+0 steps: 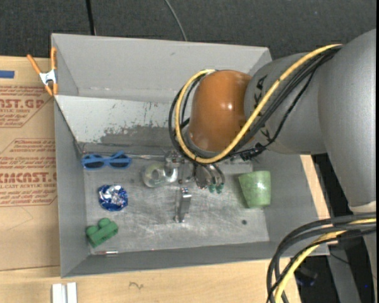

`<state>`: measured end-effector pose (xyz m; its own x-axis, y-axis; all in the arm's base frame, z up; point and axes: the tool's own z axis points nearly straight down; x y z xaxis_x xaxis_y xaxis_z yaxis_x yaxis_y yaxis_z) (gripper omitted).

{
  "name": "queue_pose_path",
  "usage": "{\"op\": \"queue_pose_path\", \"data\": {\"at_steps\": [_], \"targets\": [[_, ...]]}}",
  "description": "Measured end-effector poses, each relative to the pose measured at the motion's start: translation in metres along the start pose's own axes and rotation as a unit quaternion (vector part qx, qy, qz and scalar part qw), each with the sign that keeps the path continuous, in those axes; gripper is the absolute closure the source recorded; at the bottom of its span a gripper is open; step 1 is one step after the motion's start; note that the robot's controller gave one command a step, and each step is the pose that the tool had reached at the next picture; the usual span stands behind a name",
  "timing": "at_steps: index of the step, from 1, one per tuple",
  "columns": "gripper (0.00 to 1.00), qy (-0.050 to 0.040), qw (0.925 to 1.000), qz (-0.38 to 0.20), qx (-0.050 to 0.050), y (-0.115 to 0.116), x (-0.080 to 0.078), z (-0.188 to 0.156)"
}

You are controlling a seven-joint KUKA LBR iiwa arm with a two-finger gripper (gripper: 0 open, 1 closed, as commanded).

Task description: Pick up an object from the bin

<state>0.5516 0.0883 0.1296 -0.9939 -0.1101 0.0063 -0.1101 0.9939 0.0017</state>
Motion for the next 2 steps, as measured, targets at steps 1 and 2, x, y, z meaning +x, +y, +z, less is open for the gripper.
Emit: {"op": "queue_pose_path", "data": {"at_steps": [1,2], "targets": [[0.0,-0.0049,0.9998,-0.02,-0.001,0.071,-0.036,0.01],[0.0,-0.0048,0.9948,-0.102,0.0,0.148,-0.04,0.06]]}}
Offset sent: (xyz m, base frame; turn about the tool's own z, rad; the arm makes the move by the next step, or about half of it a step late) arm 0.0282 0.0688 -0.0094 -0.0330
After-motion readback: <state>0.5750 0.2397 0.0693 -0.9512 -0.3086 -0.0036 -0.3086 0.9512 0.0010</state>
